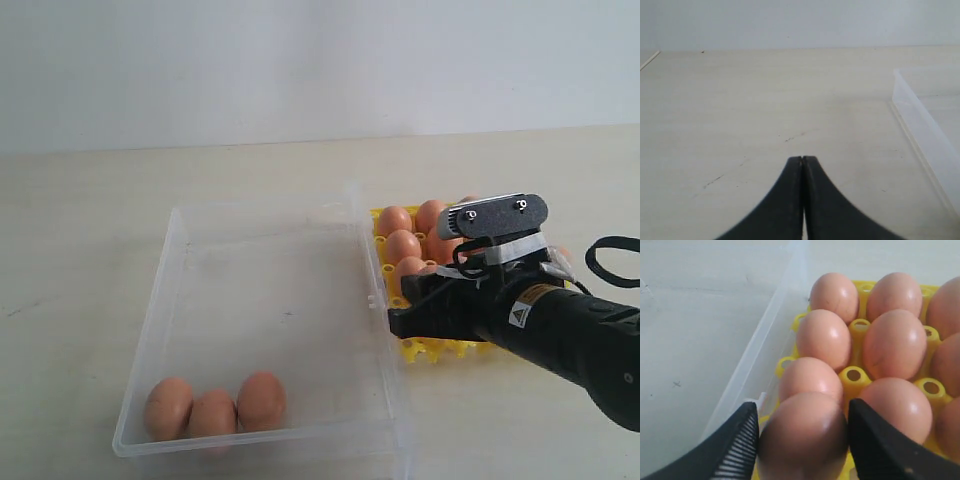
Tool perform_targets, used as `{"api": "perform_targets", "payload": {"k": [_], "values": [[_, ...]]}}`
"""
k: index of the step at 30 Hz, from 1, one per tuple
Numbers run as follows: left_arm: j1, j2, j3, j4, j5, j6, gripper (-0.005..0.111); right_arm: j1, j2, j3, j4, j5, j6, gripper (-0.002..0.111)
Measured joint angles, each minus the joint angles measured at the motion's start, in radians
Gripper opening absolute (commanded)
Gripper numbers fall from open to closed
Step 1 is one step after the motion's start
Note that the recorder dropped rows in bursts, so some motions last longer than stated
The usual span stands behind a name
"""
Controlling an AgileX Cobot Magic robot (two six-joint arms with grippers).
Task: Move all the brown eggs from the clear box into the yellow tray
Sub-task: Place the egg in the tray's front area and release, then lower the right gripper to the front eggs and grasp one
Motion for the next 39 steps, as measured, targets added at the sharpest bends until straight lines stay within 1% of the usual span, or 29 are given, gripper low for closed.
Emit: {"api": "perform_targets", "payload": {"k": [2, 9, 10, 12, 14, 15, 17, 20, 23, 24, 25, 26, 27, 28, 30, 33, 37, 39], "values": [[0.0, 0.0, 0.0, 0.0, 0.0, 0.0, 0.0, 0.0, 0.0, 0.0, -0.026, 0.0, 0.023, 0.06], [0.0, 0.0, 0.0, 0.0, 0.0, 0.0, 0.0, 0.0, -0.015, 0.0, -0.045, 0.004, 0.039, 0.059], [0.0, 0.0, 0.0, 0.0, 0.0, 0.0, 0.0, 0.0, -0.035, 0.002, -0.047, 0.008, 0.039, 0.058], [0.0, 0.0, 0.0, 0.0, 0.0, 0.0, 0.0, 0.0, -0.102, -0.001, -0.049, 0.036, 0.039, 0.052], [0.0, 0.0, 0.0, 0.0, 0.0, 0.0, 0.0, 0.0, -0.19, -0.043, -0.074, 0.148, 0.041, 0.045], [0.0, 0.0, 0.0, 0.0, 0.0, 0.0, 0.0, 0.002, -0.223, -0.076, -0.09, 0.221, 0.043, 0.044], [0.0, 0.0, 0.0, 0.0, 0.0, 0.0, 0.0, 0.022, -0.276, -0.204, -0.12, 0.448, 0.043, 0.045], [0.0, 0.0, 0.0, 0.0, 0.0, 0.0, 0.0, 0.07, -0.281, -0.378, -0.136, 0.741, 0.043, 0.049], [0.0, 0.0, 0.0, 0.0, 0.0, 0.0, 0.0, 0.129, -0.223, -0.513, -0.123, 0.943, 0.043, 0.052], [0.0, 0.0, 0.0, 0.0, 0.0, 0.0, 0.0, 0.159, -0.172, -0.582, -0.085, 1.032, 0.043, 0.052], [0.0, 0.0, 0.0, 0.0, 0.0, 0.0, 0.0, 0.174, -0.14, -0.616, -0.052, 1.077, 0.041, 0.052], [0.0, 0.0, 0.0, 0.0, 0.0, 0.0, 0.0, 0.198, -0.07, -0.677, 0.019, 1.163, 0.021, 0.052], [0.0, 0.0, 0.0, 0.0, 0.0, 0.0, 0.0, 0.207, -0.04, -0.704, 0.044, 1.198, 0.007, 0.052], [0.0, 0.0, 0.0, 0.0, 0.0, 0.0, 0.0, 0.227, 0.034, -0.75, 0.087, 1.275, -0.021, 0.052], [0.0, 0.0, 0.0, 0.0, 0.0, 0.0, 0.0, 0.25, 0.134, -0.807, 0.109, 1.369, -0.052, 0.052], [0.0, 0.0, 0.0, 0.0, 0.0, 0.0, 0.0, 0.273, 0.231, -0.887, 0.115, 1.445, -0.075, 0.052], [0.0, 0.0, 0.0, 0.0, 0.0, 0.0, 0.0, 0.279, 0.296, -0.958, 0.099, 1.481, -0.08, 0.052], [0.0, 0.0, 0.0, 0.0, 0.0, 0.0, 0.0, 0.279, 0.318, -0.967, 0.082, 1.492, -0.083, 0.052]]}}
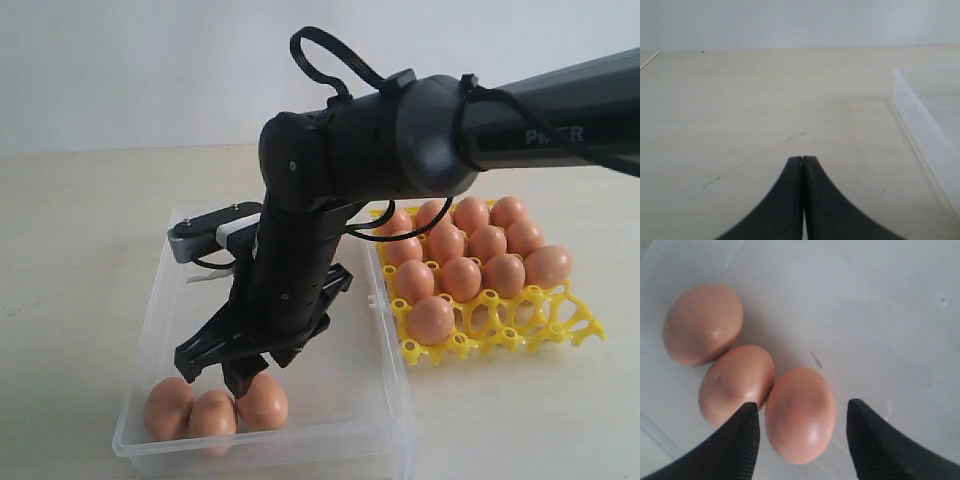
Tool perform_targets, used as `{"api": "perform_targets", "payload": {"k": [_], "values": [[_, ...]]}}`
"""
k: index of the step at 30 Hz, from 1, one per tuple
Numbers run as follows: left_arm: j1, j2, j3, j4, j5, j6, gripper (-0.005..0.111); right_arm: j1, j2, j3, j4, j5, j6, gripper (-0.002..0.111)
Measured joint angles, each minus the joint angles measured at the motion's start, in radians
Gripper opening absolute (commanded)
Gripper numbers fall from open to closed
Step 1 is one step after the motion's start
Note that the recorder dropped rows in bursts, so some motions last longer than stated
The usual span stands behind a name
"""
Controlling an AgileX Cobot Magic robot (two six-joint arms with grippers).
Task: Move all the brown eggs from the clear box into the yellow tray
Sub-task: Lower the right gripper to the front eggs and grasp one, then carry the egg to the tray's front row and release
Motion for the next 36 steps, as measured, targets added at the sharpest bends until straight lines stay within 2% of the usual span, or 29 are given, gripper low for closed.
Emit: {"api": "perform_targets", "payload": {"k": [9, 11, 14, 15, 17, 21, 26, 32, 36], "values": [[0.0, 0.0, 0.0, 0.0, 0.0, 0.0, 0.0, 0.002, 0.08, -0.004, -0.009, -0.02, -0.045, 0.05], [0.0, 0.0, 0.0, 0.0, 0.0, 0.0, 0.0, 0.002, 0.09, -0.011, -0.011, -0.022, -0.049, 0.039], [0.0, 0.0, 0.0, 0.0, 0.0, 0.0, 0.0, 0.002, 0.094, -0.022, -0.012, -0.036, -0.051, 0.005], [0.0, 0.0, 0.0, 0.0, 0.0, 0.0, 0.0, 0.002, 0.091, -0.023, -0.013, -0.05, -0.051, 0.001], [0.0, 0.0, 0.0, 0.0, 0.0, 0.0, 0.0, 0.002, 0.072, -0.023, -0.024, -0.089, -0.051, 0.0], [0.0, 0.0, 0.0, 0.0, 0.0, 0.0, 0.0, -0.005, -0.035, 0.072, -0.055, -0.278, -0.051, 0.0], [0.0, 0.0, 0.0, 0.0, 0.0, 0.0, 0.0, -0.047, -0.207, 0.359, -0.077, -0.649, -0.049, 0.0], [0.0, 0.0, 0.0, 0.0, 0.0, 0.0, 0.0, -0.148, -0.397, 0.713, -0.081, -1.062, -0.049, 0.0], [0.0, 0.0, 0.0, 0.0, 0.0, 0.0, 0.0, -0.228, -0.471, 0.878, -0.08, -1.247, -0.049, 0.0]]}}
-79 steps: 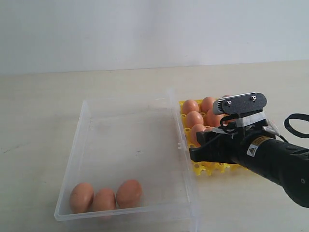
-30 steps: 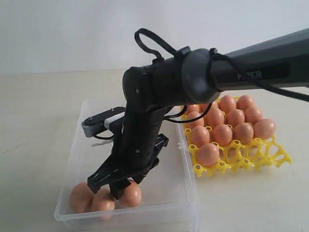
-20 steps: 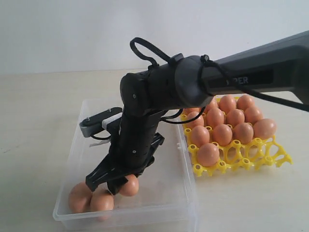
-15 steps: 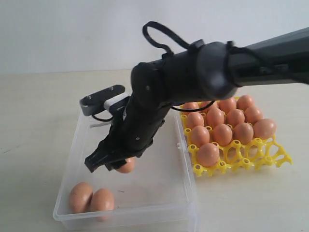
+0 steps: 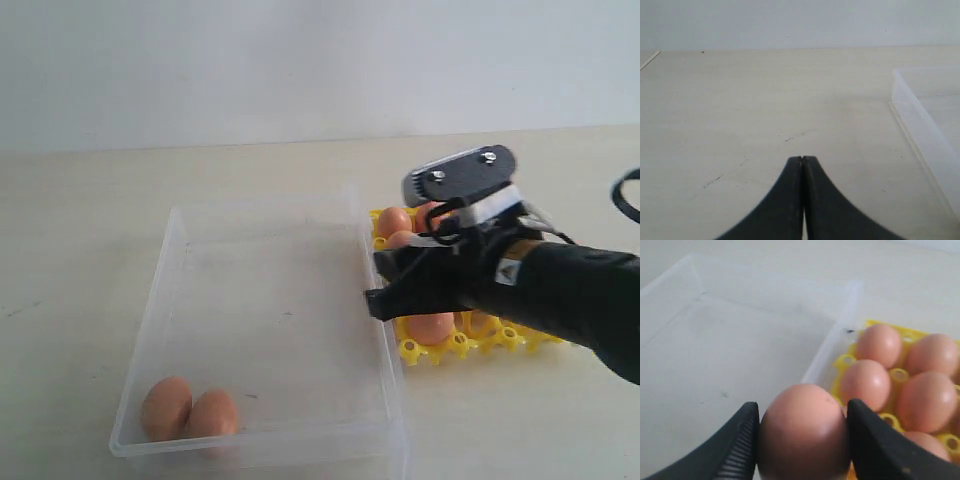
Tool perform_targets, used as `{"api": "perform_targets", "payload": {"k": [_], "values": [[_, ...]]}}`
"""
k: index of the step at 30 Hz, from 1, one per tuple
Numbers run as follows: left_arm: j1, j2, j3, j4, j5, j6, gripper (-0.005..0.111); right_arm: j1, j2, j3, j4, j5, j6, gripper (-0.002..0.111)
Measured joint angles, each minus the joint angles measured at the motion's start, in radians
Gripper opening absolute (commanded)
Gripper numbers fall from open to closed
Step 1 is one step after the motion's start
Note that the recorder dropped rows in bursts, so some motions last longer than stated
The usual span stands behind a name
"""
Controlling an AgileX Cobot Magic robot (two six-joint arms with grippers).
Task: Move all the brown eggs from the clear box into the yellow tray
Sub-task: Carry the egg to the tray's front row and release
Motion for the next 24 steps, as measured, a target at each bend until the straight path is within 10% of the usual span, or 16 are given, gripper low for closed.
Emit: {"api": "perform_targets", "payload": {"k": [24], "values": [[0.0, 0.0, 0.0, 0.0, 0.0, 0.0, 0.0, -0.145, 0.097, 0.154, 0.031, -0.303, 0.019, 0.003]]}}
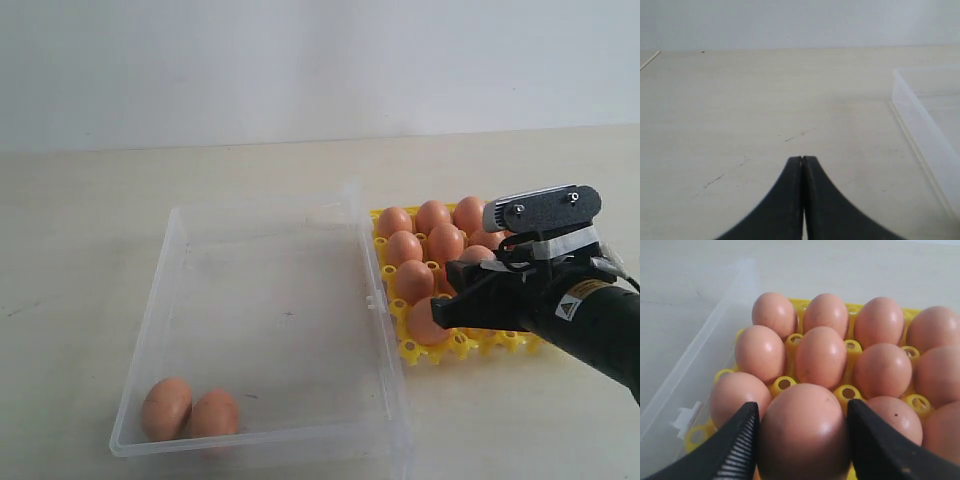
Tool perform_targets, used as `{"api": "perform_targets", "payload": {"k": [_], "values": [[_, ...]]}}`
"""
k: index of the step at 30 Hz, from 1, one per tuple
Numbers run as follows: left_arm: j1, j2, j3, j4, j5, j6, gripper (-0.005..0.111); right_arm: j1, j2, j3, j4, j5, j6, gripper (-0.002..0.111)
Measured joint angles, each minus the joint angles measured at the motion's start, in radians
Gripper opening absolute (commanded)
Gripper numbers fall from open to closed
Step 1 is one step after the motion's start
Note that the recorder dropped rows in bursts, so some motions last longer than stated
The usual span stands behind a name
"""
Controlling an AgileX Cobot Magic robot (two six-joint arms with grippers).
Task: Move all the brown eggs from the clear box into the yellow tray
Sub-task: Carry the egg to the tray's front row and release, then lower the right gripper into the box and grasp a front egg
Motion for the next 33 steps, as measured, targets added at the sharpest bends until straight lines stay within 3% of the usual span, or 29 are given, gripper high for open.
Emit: {"api": "perform_targets", "payload": {"k": [6, 10, 12, 17, 23, 27, 33], "values": [[0.0, 0.0, 0.0, 0.0, 0.0, 0.0, 0.0, -0.001, 0.029, -0.014, 0.0, 0.0, 0.011, 0.022], [0.0, 0.0, 0.0, 0.0, 0.0, 0.0, 0.0, -0.001, 0.034, -0.014, 0.0, 0.0, 0.051, 0.052], [0.0, 0.0, 0.0, 0.0, 0.0, 0.0, 0.0, -0.001, 0.034, -0.014, 0.0, 0.0, 0.057, 0.061], [0.0, 0.0, 0.0, 0.0, 0.0, 0.0, 0.0, -0.001, 0.034, -0.014, 0.0, 0.0, 0.064, 0.062], [0.0, 0.0, 0.0, 0.0, 0.0, 0.0, 0.0, -0.003, -0.022, -0.04, -0.037, 0.057, 0.064, 0.055], [0.0, 0.0, 0.0, 0.0, 0.0, 0.0, 0.0, 0.008, -0.1, -0.205, -0.17, 0.327, 0.116, 0.055], [0.0, 0.0, 0.0, 0.0, 0.0, 0.0, 0.0, 0.148, -0.052, -0.559, -0.202, 0.858, 0.224, 0.055]]}}
